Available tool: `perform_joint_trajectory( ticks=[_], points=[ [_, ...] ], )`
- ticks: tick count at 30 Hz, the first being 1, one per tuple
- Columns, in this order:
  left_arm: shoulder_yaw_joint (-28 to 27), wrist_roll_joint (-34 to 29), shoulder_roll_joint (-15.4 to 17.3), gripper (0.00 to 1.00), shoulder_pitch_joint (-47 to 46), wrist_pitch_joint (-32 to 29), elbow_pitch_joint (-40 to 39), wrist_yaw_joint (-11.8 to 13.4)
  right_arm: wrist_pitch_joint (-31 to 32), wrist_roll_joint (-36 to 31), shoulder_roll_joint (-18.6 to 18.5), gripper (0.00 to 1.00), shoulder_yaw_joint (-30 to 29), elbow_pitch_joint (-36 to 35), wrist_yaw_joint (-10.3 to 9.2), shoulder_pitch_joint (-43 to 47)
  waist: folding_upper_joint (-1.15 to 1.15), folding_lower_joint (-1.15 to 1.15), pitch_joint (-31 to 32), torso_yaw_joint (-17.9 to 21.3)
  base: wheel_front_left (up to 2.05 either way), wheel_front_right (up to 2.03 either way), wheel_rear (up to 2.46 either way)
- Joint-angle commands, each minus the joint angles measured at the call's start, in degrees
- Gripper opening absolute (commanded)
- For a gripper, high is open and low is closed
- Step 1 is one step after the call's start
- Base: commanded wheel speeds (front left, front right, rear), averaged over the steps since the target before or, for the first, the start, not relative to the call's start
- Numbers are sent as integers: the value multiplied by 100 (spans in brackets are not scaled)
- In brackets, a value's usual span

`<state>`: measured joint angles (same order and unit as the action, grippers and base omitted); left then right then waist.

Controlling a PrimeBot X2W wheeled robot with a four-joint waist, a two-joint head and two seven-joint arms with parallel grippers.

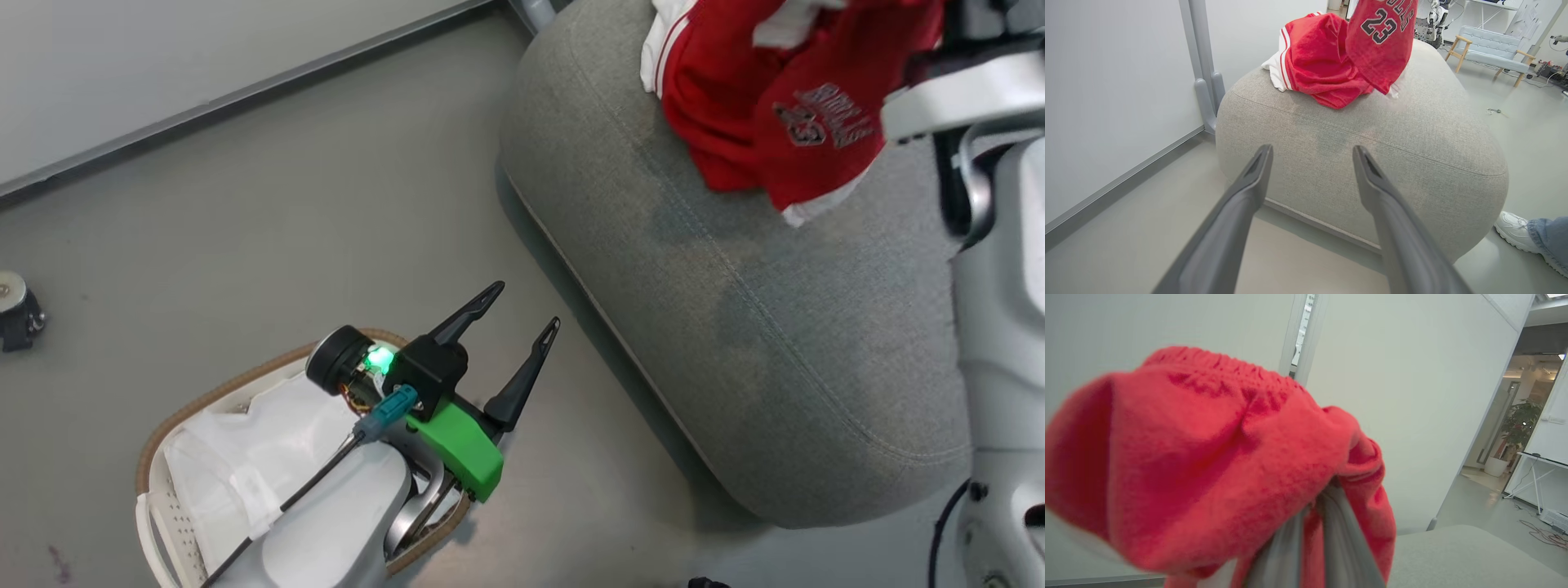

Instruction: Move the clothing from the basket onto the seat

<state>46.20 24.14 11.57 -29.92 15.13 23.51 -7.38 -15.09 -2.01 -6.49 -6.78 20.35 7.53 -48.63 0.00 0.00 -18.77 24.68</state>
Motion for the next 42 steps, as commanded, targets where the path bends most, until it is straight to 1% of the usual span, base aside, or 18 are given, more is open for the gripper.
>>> perform_joint_trajectory(
  ticks=[1, 6, 9, 12, 15, 19, 24, 30, 36, 38, 39, 42],
  points=[
    [-2, -23, 36, 100, -137, 2, -35, -19, -11, -49, -149, 0, -88, 69, -8, -214, 0, 0, -335, -315, 0, 0, 0],
    [111, -101, 98, 100, -408, 1, -119, -19, -11, -207, -850, 0, -451, 542, -8, -1058, 0, 0, -812, -658, 0, 0, 0],
    [122, -160, 143, 100, -612, 1, -176, -19, -10, -241, -1272, 0, -688, 972, -8, -1478, 0, 0, -1155, -868, 0, 0, 0],
    [85, -211, 167, 100, -785, 1, -223, -19, -8, -266, -1606, 0, -996, 1392, -8, -1732, 0, 0, -1450, -1038, 0, 0, 0],
    [54, -256, 173, 100, -899, 2, -249, -19, -7, -295, -1775, 0, -1282, 1672, -8, -1776, 0, 0, -1689, -1172, 0, 0, 0],
    [-30, -338, 206, 100, -973, 1, -283, -19, -7, -355, -1773, 0, -1568, 1819, -8, -1494, 0, 0, -1931, -1276, 0, 0, 0],
    [-120, -405, 270, 100, -931, 2, -291, -19, -8, -411, -1489, 0, -1892, 2004, -8, -1067, 0, 0, -2078, -1297, 0, 0, 0],
    [-181, -434, 306, 100, -853, 2, -280, -19, -7, -579, -1215, 0, -2140, 2220, -8, -718, 0, 0, -2091, -1260, 0, 0, 0],
    [-234, -440, 323, 100, -791, 2, -238, -19, -7, -698, -1045, 0, -2205, 2081, -8, -567, 0, 0, -1988, -1173, 0, 0, 0],
    [-233, -436, 314, 100, -767, 2, -227, -19, -7, -719, -988, 47, -2190, 1975, -8, -509, 0, 0, -1931, -1153, 0, 0, 0],
    [-241, -428, 306, 100, -741, 2, -219, -19, -7, -736, -968, 100, -2178, 1864, -8, -448, 0, 0, -1876, -1138, 0, 0, 0],
    [-280, -399, 286, 100, -668, 2, -208, -19, -6, -774, -890, 100, -2162, 1715, -8, -244, 0, 0, -1704, -1095, 0, 0, 0]
  ],
)
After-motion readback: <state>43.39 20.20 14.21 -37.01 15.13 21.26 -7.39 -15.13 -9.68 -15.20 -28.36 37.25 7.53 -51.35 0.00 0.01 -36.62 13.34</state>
